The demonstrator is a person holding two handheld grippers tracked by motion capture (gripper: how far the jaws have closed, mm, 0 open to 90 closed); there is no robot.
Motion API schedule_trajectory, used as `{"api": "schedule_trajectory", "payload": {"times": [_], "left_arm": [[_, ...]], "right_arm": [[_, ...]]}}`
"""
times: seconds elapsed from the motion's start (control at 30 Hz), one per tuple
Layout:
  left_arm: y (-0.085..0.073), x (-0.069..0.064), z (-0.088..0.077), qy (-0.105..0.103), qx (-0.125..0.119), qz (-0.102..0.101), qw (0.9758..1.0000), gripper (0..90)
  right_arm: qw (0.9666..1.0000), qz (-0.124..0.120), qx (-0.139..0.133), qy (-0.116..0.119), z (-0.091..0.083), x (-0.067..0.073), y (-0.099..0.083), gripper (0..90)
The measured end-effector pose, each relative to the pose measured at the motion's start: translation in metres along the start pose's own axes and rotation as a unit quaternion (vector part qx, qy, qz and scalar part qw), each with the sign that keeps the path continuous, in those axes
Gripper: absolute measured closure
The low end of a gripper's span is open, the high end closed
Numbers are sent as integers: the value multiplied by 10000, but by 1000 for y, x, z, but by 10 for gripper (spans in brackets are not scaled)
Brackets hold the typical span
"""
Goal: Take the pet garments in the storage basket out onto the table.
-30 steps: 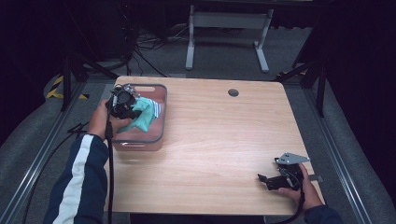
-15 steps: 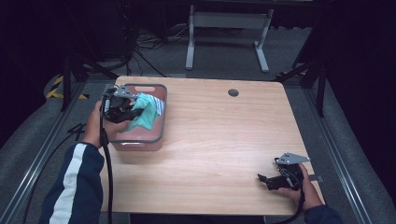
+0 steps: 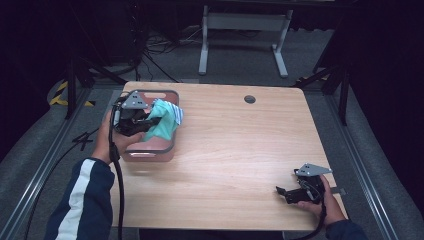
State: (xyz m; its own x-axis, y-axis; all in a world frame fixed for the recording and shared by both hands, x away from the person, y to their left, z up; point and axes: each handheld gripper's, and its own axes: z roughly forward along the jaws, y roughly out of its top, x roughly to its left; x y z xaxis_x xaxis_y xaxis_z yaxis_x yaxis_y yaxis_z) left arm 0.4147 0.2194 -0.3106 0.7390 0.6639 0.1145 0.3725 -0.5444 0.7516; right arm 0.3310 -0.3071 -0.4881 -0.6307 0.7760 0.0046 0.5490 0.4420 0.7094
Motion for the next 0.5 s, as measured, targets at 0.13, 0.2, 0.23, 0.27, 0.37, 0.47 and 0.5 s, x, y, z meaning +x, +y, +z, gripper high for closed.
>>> {"api": "schedule_trajectory", "payload": {"times": [0.13,0.2,0.23,0.27,0.37,0.47,0.5], "left_arm": [[7,-10,4,-104,-71,98,9999,786],[11,-14,6,-171,-130,126,9997,786],[13,-16,8,-211,-146,141,9996,786],[15,-18,9,-234,-161,157,9995,786],[22,-26,13,-337,-173,264,9989,786],[28,-34,19,-415,-155,362,9984,786],[29,-35,20,-441,-150,402,9981,786]], "right_arm": [[10000,8,-3,1,0,0,0,7],[10000,13,-5,3,0,0,0,7],[10000,14,-6,4,0,0,0,7],[10000,4,-1,1,0,0,0,7],[10000,16,-5,2,0,0,0,7],[10000,14,-5,3,0,0,0,7],[10000,12,-5,2,0,0,0,7]]}}
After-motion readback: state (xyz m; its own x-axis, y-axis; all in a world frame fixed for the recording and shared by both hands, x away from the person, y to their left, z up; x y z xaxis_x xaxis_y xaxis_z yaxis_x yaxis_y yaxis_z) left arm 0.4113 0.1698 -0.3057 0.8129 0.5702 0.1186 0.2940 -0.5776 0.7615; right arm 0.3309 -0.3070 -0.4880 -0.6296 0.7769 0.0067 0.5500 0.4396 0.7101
